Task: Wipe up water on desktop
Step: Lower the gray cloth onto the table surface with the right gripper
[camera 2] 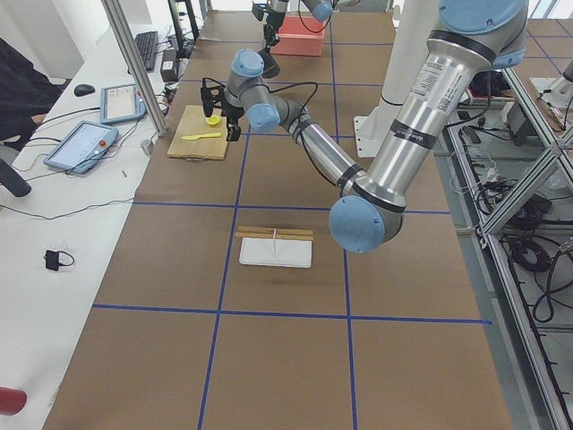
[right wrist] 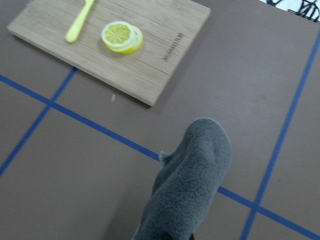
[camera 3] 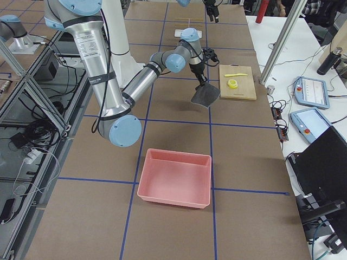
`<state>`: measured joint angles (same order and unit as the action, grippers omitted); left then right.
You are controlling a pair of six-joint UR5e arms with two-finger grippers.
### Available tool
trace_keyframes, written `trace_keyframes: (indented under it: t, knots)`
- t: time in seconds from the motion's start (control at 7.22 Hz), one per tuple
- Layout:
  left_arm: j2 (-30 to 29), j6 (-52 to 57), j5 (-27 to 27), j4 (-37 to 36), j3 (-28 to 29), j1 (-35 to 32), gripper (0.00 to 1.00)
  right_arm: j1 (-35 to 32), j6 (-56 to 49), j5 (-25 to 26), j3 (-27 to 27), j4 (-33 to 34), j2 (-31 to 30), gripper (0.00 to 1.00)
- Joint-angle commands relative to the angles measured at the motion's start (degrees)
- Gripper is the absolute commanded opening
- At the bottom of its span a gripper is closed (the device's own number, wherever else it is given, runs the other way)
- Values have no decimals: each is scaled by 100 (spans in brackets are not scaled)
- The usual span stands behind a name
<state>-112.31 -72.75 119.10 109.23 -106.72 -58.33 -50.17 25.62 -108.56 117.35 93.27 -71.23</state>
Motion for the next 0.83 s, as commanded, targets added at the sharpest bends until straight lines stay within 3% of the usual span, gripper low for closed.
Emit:
trace_keyframes:
  t: [0.0,0.14,0.42,0.69]
  knots:
    - [929,1725,61,10,-463,-300,98,-195,-1746,691,42,1224,-84,0]
    - [956,1764,52,19,-437,-328,98,-82,-2162,939,8,1455,-145,0]
    - [1053,1799,0,28,-428,-337,98,715,-2105,889,-97,1920,-41,0]
    - [1053,1799,0,37,-393,-398,98,1183,-2000,504,-335,2265,205,0]
